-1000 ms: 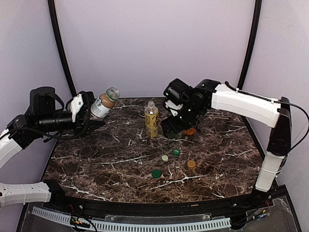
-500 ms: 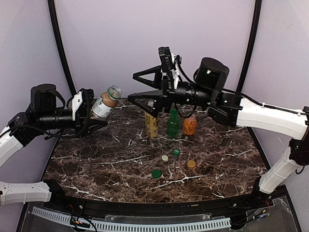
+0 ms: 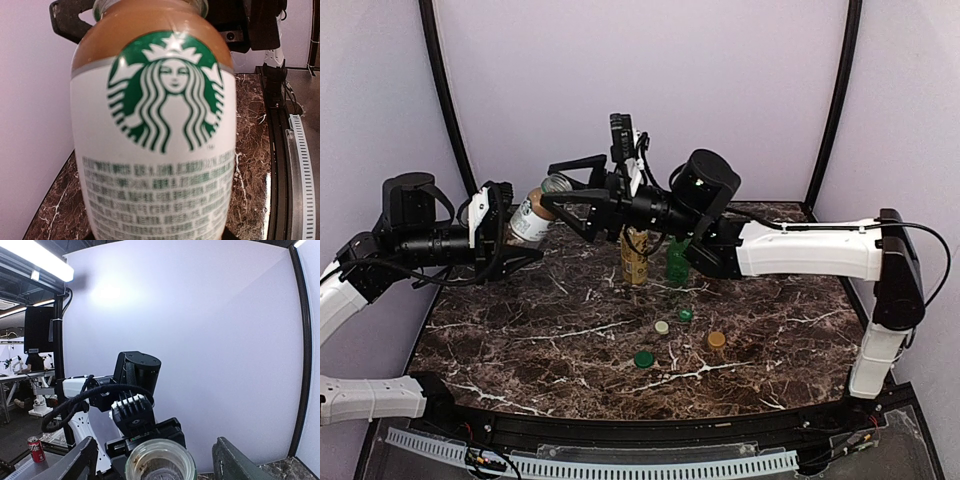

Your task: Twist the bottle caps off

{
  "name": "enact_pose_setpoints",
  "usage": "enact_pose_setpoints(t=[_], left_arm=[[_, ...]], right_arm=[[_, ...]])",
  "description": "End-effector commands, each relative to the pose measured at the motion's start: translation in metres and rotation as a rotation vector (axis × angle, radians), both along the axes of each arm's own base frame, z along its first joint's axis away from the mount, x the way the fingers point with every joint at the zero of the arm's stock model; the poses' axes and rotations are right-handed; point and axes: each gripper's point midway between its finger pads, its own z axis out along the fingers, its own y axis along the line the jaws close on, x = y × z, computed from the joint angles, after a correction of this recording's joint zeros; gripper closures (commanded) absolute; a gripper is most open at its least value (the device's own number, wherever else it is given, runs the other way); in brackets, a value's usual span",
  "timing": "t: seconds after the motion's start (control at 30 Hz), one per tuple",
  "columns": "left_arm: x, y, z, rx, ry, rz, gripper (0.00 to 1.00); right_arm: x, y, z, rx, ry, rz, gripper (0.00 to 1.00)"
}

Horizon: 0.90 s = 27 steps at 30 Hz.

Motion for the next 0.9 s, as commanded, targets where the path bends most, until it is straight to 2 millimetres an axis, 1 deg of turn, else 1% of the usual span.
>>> enact_pose_setpoints(t=[0.0, 0.07, 0.17, 0.23, 0.3, 0.33, 0.37, 0.4, 0.43, 0.47, 0.5, 0.53, 0.6, 0.67, 0.73, 0.77, 0.8, 0.83, 0.87], left_arm=[[-0.002, 0.0, 0.018, -0.039, -0.039, -0.009, 0.88], [-0.002, 0.001, 0.019, -0.039, -0.042, -0.008, 0.88], [-0.002, 0.001, 0.018, -0.036, -0.043, -0.007, 0.88], [-0.003, 0.001, 0.018, -0.035, -0.042, -0.009, 0.88], [-0.003, 0.001, 0.017, -0.035, -0.042, -0.011, 0.88], [-0.003, 0.001, 0.017, -0.035, -0.042, -0.011, 0.88], [-0.003, 0.001, 0.017, -0.035, -0.042, -0.01, 0.86], [-0.002, 0.001, 0.016, -0.033, -0.042, -0.005, 0.8], [-0.002, 0.001, 0.016, -0.034, -0.042, -0.002, 0.58], [0.0, 0.003, 0.016, -0.032, -0.043, 0.012, 0.42], [0.002, 0.004, 0.016, -0.034, -0.043, 0.022, 0.12], [0.004, 0.005, 0.014, -0.029, -0.044, 0.042, 0.04], [0.008, 0.009, 0.014, -0.022, -0.058, 0.069, 0.02], [0.008, 0.011, 0.013, -0.013, -0.075, 0.079, 0.01], [0.004, 0.013, 0.013, -0.006, -0.077, 0.069, 0.01], [0.002, 0.014, 0.013, -0.007, -0.078, 0.064, 0.01], [-0.002, 0.014, 0.011, -0.002, -0.069, 0.043, 0.01], [-0.006, 0.014, 0.01, -0.005, -0.066, 0.026, 0.01], [-0.008, 0.013, 0.008, -0.003, -0.057, 0.017, 0.01]], right_arm=[[-0.006, 0.011, 0.008, 0.04, 0.036, 0.063, 0.28], [-0.004, 0.015, 0.003, 0.022, 0.048, 0.067, 0.34], [-0.004, 0.017, 0.002, 0.012, 0.046, 0.068, 0.43], [-0.005, 0.016, 0.004, 0.012, 0.031, 0.069, 0.57], [-0.007, 0.015, 0.005, 0.004, 0.023, 0.074, 0.75], [-0.008, 0.015, 0.004, -0.003, 0.017, 0.075, 0.81], [-0.008, 0.015, 0.004, -0.011, 0.012, 0.072, 0.85], [-0.009, 0.014, 0.003, -0.015, 0.006, 0.07, 0.88], [-0.011, 0.012, 0.003, -0.017, -0.004, 0.067, 0.89], [-0.011, 0.009, 0.004, -0.019, -0.015, 0.064, 0.92], [-0.014, 0.006, 0.005, -0.023, -0.033, 0.063, 0.94], [-0.015, 0.005, 0.005, -0.041, -0.053, 0.066, 0.96], [-0.02, 0.002, 0.002, -0.106, -0.107, 0.093, 0.99], [-0.027, -0.002, -0.009, -0.221, -0.163, 0.157, 0.99], [-0.032, -0.012, -0.027, -0.352, -0.216, 0.228, 0.98], [-0.036, -0.02, -0.039, -0.422, -0.219, 0.269, 0.98], [-0.037, -0.03, -0.052, -0.494, -0.218, 0.292, 0.98], [-0.038, -0.04, -0.073, -0.601, -0.183, 0.303, 0.99], [-0.034, -0.048, -0.083, -0.664, -0.183, 0.277, 1.0]])
